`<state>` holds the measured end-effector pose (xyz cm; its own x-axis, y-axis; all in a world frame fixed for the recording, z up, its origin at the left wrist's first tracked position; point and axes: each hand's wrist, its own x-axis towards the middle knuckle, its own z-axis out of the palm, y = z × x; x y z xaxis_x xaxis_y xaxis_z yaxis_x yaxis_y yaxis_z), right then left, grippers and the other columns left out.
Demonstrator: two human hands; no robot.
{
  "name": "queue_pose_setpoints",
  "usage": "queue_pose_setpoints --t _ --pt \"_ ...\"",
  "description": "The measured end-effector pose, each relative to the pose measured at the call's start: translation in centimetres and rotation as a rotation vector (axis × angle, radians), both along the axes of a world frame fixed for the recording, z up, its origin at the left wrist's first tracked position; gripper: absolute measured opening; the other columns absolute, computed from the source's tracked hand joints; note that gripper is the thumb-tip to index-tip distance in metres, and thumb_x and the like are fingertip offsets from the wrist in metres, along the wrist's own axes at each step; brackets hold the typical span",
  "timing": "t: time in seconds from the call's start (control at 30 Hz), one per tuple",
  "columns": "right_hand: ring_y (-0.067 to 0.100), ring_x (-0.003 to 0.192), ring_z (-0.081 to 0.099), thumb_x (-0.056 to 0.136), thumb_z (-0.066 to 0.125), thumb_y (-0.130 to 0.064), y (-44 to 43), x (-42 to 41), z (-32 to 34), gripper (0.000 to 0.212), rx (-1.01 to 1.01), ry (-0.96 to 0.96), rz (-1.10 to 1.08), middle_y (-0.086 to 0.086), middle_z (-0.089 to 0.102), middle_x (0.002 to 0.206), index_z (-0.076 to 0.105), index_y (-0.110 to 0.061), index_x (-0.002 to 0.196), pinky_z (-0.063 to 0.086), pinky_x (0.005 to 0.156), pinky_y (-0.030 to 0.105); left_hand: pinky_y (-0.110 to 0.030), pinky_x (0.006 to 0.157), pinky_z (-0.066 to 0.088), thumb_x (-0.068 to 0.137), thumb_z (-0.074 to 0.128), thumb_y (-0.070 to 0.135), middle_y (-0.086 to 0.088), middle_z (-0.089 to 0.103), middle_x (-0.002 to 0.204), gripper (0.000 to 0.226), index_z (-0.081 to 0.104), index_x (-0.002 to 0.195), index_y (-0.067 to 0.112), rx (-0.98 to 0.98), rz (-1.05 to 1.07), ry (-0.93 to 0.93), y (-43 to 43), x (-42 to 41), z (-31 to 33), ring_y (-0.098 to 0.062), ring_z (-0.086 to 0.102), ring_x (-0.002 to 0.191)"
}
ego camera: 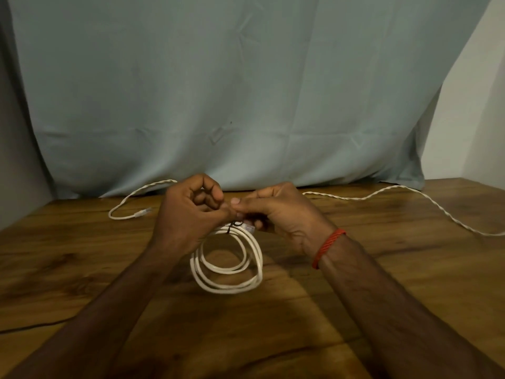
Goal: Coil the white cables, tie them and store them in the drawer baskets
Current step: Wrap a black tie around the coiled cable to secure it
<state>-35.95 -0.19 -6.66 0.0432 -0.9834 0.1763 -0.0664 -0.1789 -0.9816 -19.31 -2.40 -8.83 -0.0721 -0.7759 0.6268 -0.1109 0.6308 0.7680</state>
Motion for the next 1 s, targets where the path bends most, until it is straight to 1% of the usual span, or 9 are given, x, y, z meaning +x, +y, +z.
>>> queue_pose_setpoints --t 0.07,0.2,0.33,0.4,0.53,0.63,0.73,0.83,1.0 --pt "0.018 0.058 0.050 0.082 0.077 -0.007 -0.1 -0.2 0.1 0.020 0.039 -0.035 0.014 0.025 0.067 0.083 0.072 0.010 0.092 0.042 0.054 0.022 -0.039 0.064 0.062 0.063 0.091 -0.002 -0.016 0.071 0.069 0.037 0.058 0.077 0.011 -0.032 -0.018 -0.042 0.4 0.1 0.1 -0.031 0.073 0.066" --pt "0.016 0.057 0.058 0.082 0.078 -0.007 -0.1 -0.7 0.0 0.017 0.001 0.065 0.063 0.014 0.067 0.067 0.073 0.008 0.089 0.051 0.058 0.023 -0.052 0.061 0.060 0.063 0.091 -0.001 -0.013 0.069 0.068 0.038 0.060 0.071 0.019 -0.119 0.057 -0.155 0.6 0.1 0.2 -0.037 0.070 0.066" --pt "0.031 0.080 0.063 0.084 0.075 -0.003 0.3 -1.1 0.3 0.006 -0.039 0.153 0.101 0.033 0.071 0.093 0.075 0.002 0.088 0.055 0.089 0.047 -0.054 0.060 0.059 0.061 0.093 0.003 -0.010 0.069 0.065 0.040 0.059 0.066 0.022 -0.125 0.052 -0.165 0.5 0.3 0.2 -0.035 0.071 0.065" --pt "0.030 0.082 0.064 0.085 0.074 -0.001 0.6 -1.3 0.5 0.004 -0.059 0.194 0.108 0.033 0.071 0.099 0.076 -0.001 0.089 0.054 0.094 0.050 -0.054 0.060 0.060 0.059 0.094 0.005 -0.010 0.069 0.065 0.039 0.059 0.066 0.022 -0.123 0.038 -0.159 0.6 0.3 0.2 -0.035 0.071 0.064" --pt "0.024 0.075 0.067 0.085 0.075 -0.002 0.6 -1.4 0.6 0.008 -0.125 0.237 0.109 0.028 0.074 0.092 0.076 0.000 0.093 0.060 0.080 0.035 -0.043 0.062 0.060 0.053 0.096 0.008 -0.016 0.069 0.066 0.039 0.060 0.070 0.011 -0.042 -0.005 -0.117 0.6 0.2 0.4 -0.032 0.071 0.063" --pt "0.023 0.071 0.067 0.084 0.075 0.000 0.2 -1.0 0.1 0.009 -0.184 0.241 0.060 0.025 0.075 0.086 0.076 0.003 0.093 0.060 0.070 0.031 -0.033 0.061 0.056 0.046 0.094 0.023 -0.020 0.067 0.070 0.043 0.064 0.073 0.010 0.098 -0.074 -0.068 -0.1 0.7 0.4 -0.027 0.065 0.064" --pt "0.015 0.060 0.065 0.084 0.076 -0.001 -0.3 -0.9 -0.1 0.005 -0.257 0.273 -0.024 0.018 0.075 0.074 0.077 -0.001 0.089 0.058 0.063 0.030 -0.026 0.059 0.058 0.053 0.089 0.014 -0.020 0.070 0.076 0.038 0.068 0.083 0.005 0.319 -0.267 0.029 -0.3 0.7 -0.1 -0.022 0.070 0.066" --pt "0.015 0.058 0.065 0.085 0.076 -0.004 -0.6 -1.3 0.0 0.005 -0.303 0.313 -0.104 0.018 0.075 0.075 0.077 -0.005 0.090 0.059 0.066 0.034 -0.026 0.058 0.058 0.063 0.084 0.010 -0.019 0.075 0.085 0.034 0.073 0.094 -0.001 0.471 -0.360 0.019 -0.1 0.4 -0.7 -0.021 0.071 0.066" --pt "0.009 0.060 0.068 0.087 0.076 -0.009 -0.5 -1.1 0.0 0.008 -0.389 0.409 -0.116 0.006 0.077 0.075 0.078 -0.012 0.094 0.059 0.066 0.026 -0.024 0.054 0.049 0.070 0.077 0.023 -0.015 0.072 0.085 0.030 0.077 0.093 0.003 0.454 -0.391 0.082 -0.6 0.4 -1.0 -0.016 0.061 0.059"
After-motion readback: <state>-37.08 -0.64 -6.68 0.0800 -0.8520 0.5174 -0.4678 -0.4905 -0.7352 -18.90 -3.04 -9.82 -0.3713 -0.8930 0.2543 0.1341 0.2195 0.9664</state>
